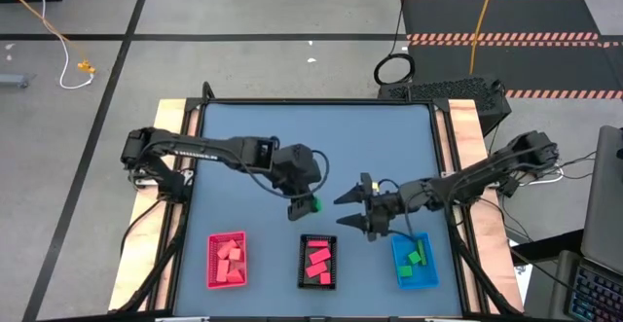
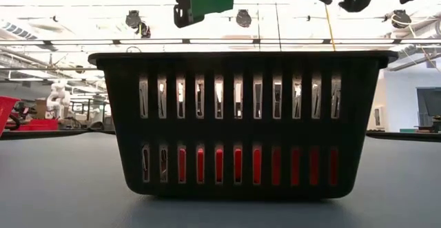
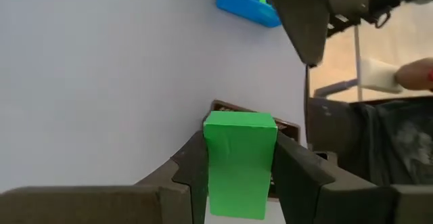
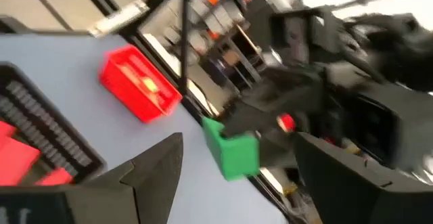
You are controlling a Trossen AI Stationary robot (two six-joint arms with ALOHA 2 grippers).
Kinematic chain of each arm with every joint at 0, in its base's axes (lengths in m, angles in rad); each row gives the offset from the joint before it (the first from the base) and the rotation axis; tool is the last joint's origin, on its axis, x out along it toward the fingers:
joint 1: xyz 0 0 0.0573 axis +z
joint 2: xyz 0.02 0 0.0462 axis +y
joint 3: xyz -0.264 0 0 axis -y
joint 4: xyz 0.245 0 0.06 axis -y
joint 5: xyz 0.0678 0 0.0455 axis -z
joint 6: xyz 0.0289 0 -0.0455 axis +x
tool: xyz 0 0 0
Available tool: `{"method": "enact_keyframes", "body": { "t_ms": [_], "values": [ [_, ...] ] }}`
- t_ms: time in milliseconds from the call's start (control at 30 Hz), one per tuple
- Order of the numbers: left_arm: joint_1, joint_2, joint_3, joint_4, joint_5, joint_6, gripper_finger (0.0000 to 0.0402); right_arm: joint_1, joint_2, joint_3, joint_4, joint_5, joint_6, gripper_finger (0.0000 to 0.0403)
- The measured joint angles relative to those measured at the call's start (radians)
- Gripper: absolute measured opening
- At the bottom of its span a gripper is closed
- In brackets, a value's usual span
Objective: Sort & place blocks by color
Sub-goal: Put the green block into the blue bin
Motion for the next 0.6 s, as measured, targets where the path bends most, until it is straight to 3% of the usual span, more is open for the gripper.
{"method": "enact_keyframes", "body": {
  "t_ms": [333, 600],
  "values": [
    [-0.008, 0.015, 0.000, -0.003, 0.031, -0.001, 0.0125, -0.028, 0.181, 0.042, 0.195, -0.043, 0.017, 0.0274],
    [-0.012, 0.023, 0.000, 0.005, 0.057, -0.002, 0.0125, -0.028, 0.268, 0.087, 0.194, -0.046, 0.005, 0.0274]
  ]
}}
